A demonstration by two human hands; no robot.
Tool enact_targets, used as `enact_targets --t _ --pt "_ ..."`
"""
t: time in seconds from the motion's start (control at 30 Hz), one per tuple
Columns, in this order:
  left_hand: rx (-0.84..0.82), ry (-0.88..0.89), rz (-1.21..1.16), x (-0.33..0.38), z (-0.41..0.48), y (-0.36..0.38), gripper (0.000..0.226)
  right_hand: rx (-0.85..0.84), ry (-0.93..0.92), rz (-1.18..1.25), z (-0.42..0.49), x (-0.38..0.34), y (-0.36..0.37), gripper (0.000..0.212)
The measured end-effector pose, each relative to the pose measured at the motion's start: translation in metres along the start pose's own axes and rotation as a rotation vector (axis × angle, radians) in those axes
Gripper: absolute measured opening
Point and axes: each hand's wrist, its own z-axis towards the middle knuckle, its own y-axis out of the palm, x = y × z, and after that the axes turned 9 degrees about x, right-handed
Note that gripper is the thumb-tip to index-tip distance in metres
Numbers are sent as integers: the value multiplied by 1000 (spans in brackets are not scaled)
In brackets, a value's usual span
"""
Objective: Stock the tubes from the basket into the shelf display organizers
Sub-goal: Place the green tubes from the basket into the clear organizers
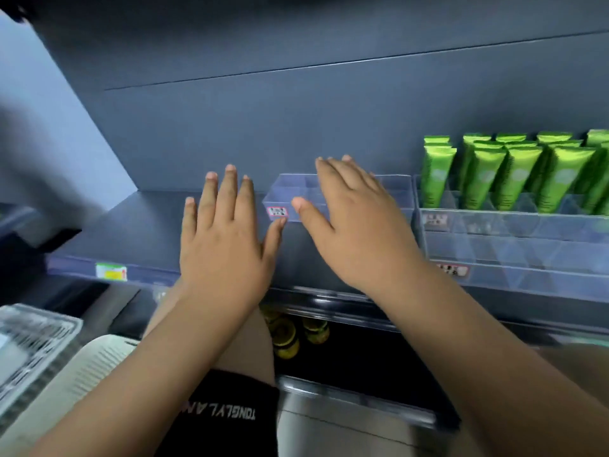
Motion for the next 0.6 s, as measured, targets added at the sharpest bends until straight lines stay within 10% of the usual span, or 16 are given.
enact_targets --t 0.6 --pt "-160 -687 338 -284 -193 -77 73 -438 -420 364 -66 -325 192 54"
